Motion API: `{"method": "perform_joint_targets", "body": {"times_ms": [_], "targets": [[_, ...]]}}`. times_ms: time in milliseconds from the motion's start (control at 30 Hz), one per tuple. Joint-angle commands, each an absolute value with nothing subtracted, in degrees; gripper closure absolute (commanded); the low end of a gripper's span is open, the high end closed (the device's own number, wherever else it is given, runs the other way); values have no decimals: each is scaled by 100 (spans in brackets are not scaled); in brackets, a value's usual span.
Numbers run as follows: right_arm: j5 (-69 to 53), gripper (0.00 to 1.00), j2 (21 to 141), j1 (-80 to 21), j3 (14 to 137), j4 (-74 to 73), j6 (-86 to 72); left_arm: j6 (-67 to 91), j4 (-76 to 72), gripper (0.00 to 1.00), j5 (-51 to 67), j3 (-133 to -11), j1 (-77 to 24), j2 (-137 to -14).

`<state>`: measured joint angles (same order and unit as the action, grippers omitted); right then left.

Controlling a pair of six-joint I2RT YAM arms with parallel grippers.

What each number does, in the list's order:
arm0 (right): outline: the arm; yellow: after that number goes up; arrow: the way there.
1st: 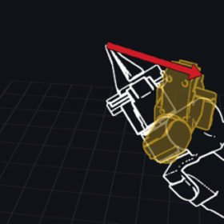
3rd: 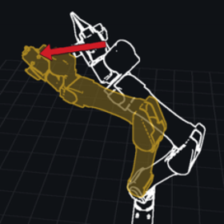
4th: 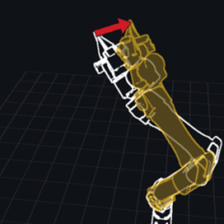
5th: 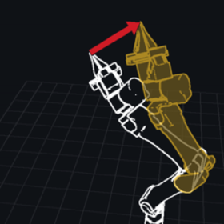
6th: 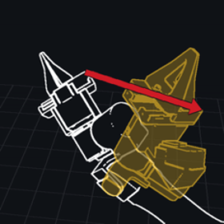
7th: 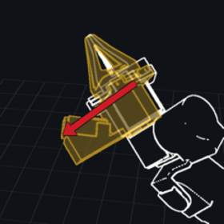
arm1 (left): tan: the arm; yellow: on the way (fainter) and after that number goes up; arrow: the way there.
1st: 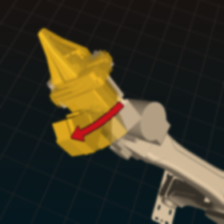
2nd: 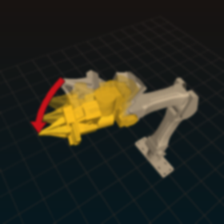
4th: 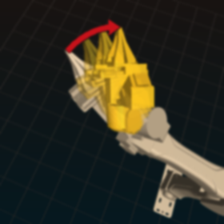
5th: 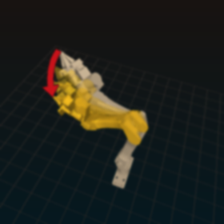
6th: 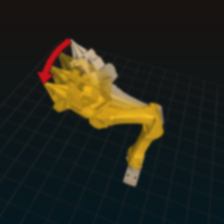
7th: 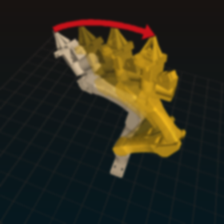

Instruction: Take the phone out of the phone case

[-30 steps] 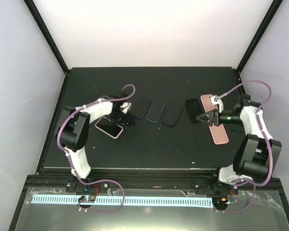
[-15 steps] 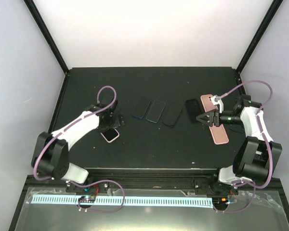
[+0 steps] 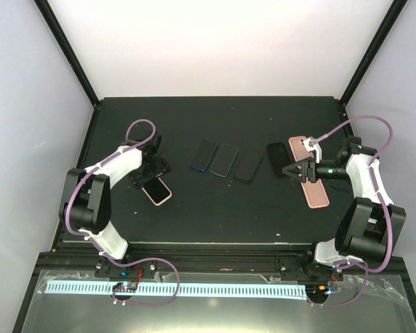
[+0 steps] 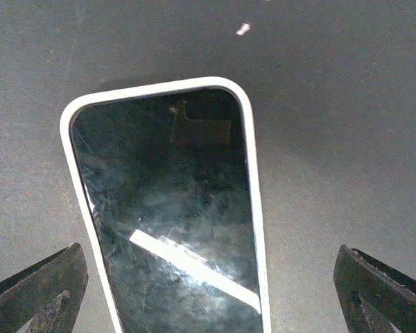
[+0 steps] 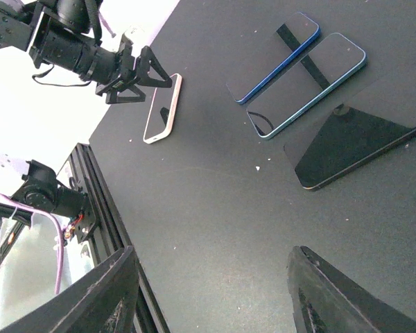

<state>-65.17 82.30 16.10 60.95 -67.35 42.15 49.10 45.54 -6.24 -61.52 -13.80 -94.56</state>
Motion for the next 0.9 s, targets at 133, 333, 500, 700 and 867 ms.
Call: {"method": "perform_joint_targets", "body": {"times_ms": [133,333,500,700,867], "targets": [[-6634,40,8146,1588,6151,-6809,4426,5003,4306,1,-60,-6132,-914,-9751],[-6540,39,7920,1591,6130,-6670,4331,4906,4467,1,-158,-6352,-907,-10065],[-6546,40,7857,1590,6076,-6742,4414,5132,4299,1,-9,-6301,-905,-10113],[-6560,39,7850,1591,6069,-6887,4547,5140,4393,1,-334,-6260,-865,-10057],[-6607,39,7904,1591,6086,-7007,4690,5167,4652,1,-379,-6243,-728,-10205]]}}
